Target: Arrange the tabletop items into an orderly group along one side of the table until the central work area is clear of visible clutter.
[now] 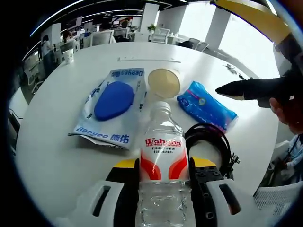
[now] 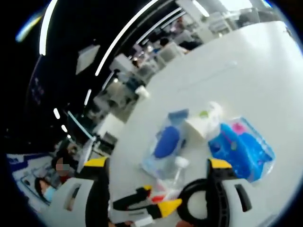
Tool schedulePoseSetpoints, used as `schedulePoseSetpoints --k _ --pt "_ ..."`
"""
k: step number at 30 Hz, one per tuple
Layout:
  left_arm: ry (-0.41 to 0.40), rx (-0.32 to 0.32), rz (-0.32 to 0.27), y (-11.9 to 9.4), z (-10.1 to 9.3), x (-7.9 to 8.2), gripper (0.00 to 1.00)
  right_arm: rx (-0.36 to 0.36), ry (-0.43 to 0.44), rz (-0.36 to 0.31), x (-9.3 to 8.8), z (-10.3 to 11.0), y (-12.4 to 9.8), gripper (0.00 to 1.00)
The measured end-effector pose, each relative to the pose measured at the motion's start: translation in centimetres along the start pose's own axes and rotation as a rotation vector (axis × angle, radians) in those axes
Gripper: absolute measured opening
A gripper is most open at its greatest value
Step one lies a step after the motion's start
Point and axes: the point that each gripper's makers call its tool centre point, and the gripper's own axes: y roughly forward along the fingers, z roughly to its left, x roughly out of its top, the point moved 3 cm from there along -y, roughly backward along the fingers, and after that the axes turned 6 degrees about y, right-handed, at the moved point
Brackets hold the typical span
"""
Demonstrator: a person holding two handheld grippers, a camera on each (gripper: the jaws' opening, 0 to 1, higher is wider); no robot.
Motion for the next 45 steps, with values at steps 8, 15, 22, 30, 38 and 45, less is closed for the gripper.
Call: schedulePoseSetpoints --k 8,15,22,30,38,45 --pt "0.001 -0.002 -0.007 0.0 0.0 0.0 0.41 -0.018 0.007 0.039 -0.5 -0.4 1.7 0.81" --pt "0.022 0.007 -0.014 0.1 -0.1 0.1 0.41 -0.033 0.051 0.063 -0.9 -0.9 2.7 0.77" --pt "0.044 0.008 -0.013 0.2 -0.1 0.3 0.41 -0.049 0.075 0.094 -1.7 -1.5 4.0 0.77" --pt "0.046 0.014 -0.026 0.1 -0.1 0.3 0.41 -0.060 0.148 0.104 -2.3 -2.1 5.4 0.75" --pt "0.051 0.019 -0.038 0.1 -0.1 0.2 0.42 -0.082 0.171 0.126 -2.9 -2.7 6.7 0.68" --pt "0.049 0.016 -0.044 0.1 -0.1 0.2 0.42 -0.100 0.189 0.124 -3.2 -3.0 7.6 0.62"
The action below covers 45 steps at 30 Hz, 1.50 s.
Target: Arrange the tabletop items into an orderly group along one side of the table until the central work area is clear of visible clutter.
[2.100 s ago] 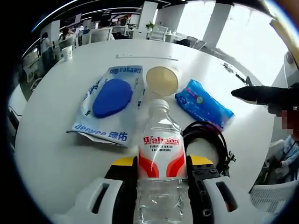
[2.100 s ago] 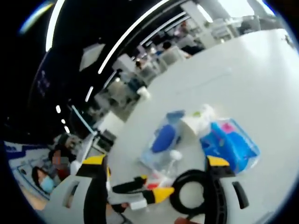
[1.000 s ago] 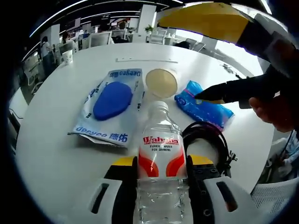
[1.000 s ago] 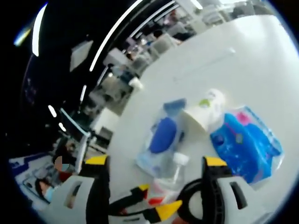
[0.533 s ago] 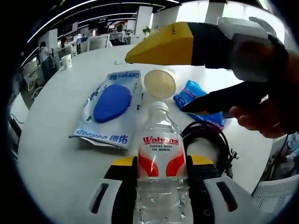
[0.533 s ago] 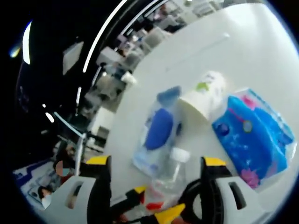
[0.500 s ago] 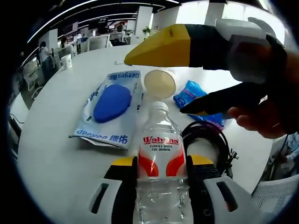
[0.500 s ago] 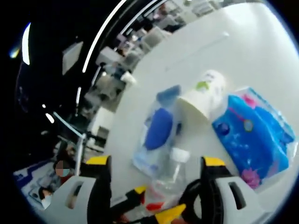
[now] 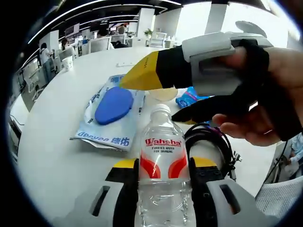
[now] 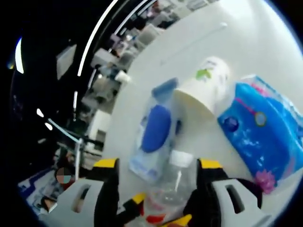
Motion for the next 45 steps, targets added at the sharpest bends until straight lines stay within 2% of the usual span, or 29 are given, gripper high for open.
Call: schedulePoseSetpoints --k 4,14,20,26,31,38,45 --pt "0.000 -0.002 0.000 0.0 0.0 0.0 0.42 -0.007 -0.006 -0.002 0.0 -0.3 0.4 0.56" --pt "0.008 -0.004 -0.005 0.0 0.0 0.0 0.42 -0.031 -0.004 0.005 -0.4 -0.7 0.8 0.50" --pt "-0.001 -0.010 -0.006 0.0 0.1 0.0 0.42 -0.064 0.046 -0.017 -0.2 -1.9 0.9 0.35" --pt "0.022 -0.007 -0.010 0.0 0.0 0.1 0.42 -0.072 0.039 0.004 -0.4 -2.0 1.1 0.33" --pt "0.018 -0.006 -0.014 0.0 0.0 0.1 0.42 -0.099 0.019 0.002 -0.4 -2.5 1.1 0.25" --pt "0.011 -0.005 -0.020 -0.1 0.2 0.0 0.41 -0.071 0.080 -0.016 -0.1 -2.5 1.2 0.21" --pt "0.018 -0.007 -0.044 -0.4 0.3 0.1 0.40 -0.031 0.047 -0.053 -0.1 -1.6 0.8 0.20"
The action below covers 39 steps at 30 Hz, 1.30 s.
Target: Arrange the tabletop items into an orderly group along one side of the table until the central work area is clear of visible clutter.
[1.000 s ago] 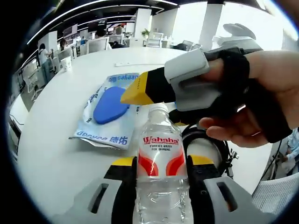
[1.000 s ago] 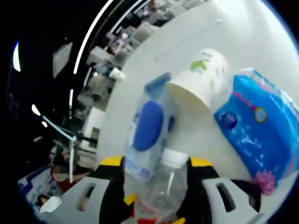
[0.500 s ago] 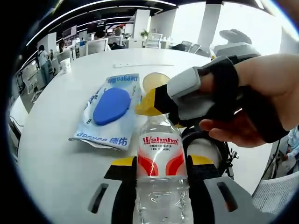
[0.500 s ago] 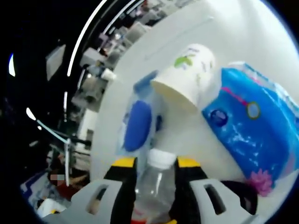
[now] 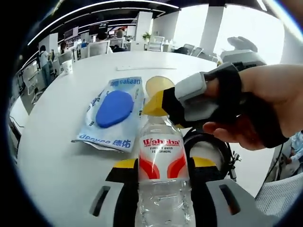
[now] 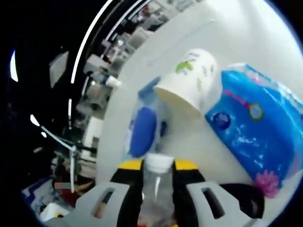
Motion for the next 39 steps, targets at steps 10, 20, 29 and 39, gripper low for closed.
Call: schedulePoseSetpoints --k 10,20,29,39 --pt "0.049 0.015 -0.052 -0.8 0.4 0.7 0.39 0.066 -0.086 -0.057 0.5 1.9 -1.0 0.19" --pt "0.094 0.052 -0.090 -1.9 0.9 1.2 0.37 0.121 -0.162 -0.096 0.3 4.3 -2.4 0.19" --pt "0.086 0.078 -0.158 -3.2 1.8 2.7 0.36 0.181 -0.262 -0.142 0.8 7.5 -3.5 0.19" --pt "0.106 0.127 -0.235 -5.0 3.6 4.9 0.36 0.260 -0.343 -0.186 1.4 11.4 -4.1 0.19"
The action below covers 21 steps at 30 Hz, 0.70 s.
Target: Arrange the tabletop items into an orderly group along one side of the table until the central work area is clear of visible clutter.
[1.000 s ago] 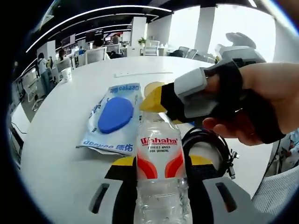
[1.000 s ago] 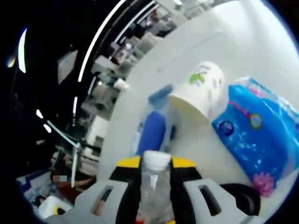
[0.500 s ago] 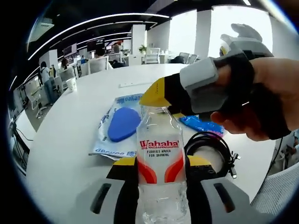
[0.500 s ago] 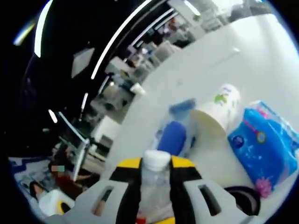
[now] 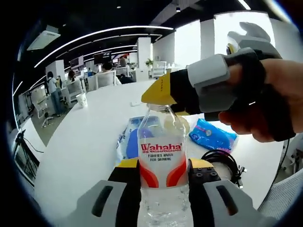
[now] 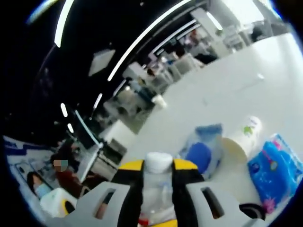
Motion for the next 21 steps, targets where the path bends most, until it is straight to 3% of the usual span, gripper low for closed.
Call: schedulePoseSetpoints --k 12,21 --pt "-0.023 0.094 -0.055 -1.2 4.7 1.3 0.37 0.123 -0.153 -0.011 0.8 5.4 2.9 0.19" --pt "-0.043 0.143 -0.075 -1.1 7.9 1.7 0.37 0.189 -0.260 -0.013 1.0 8.1 5.0 0.19"
